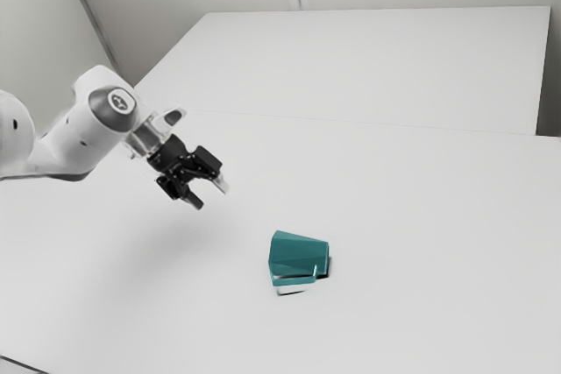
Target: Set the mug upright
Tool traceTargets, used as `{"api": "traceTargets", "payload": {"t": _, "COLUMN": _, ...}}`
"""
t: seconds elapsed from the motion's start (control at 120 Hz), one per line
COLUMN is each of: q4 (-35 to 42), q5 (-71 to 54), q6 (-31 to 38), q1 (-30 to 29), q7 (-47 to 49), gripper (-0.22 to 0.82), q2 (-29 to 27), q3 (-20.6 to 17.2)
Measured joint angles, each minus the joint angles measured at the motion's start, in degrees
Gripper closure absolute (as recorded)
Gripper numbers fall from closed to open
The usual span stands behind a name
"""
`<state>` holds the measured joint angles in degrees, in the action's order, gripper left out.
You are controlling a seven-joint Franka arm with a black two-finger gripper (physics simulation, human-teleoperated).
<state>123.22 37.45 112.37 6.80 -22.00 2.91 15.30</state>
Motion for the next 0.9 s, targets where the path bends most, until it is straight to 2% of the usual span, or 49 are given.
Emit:
{"api": "traceTargets", "payload": {"t": 0.175, "q4": 1.7, "q5": 3.1, "q6": 0.1, "q1": 8.4, "q7": -1.4, "gripper": 0.0, "q2": 1.8, "q3": 0.0}}
{"api": "traceTargets", "payload": {"t": 0.317, "q4": 2.5, "q5": 4.8, "q6": 0.1, "q1": 8.0, "q7": -2.6, "gripper": 0.0, "q2": 2.3, "q3": 0.0}}
{"api": "traceTargets", "payload": {"t": 0.533, "q4": 5.2, "q5": 8.8, "q6": 0.2, "q1": 10.9, "q7": -4.4, "gripper": 0.0, "q2": 3.2, "q3": 0.1}}
{"api": "traceTargets", "payload": {"t": 0.9, "q4": 4.4, "q5": 19.4, "q6": 0.8, "q1": 12.3, "q7": -12.2, "gripper": 0.0, "q2": 8.6, "q3": 0.1}}
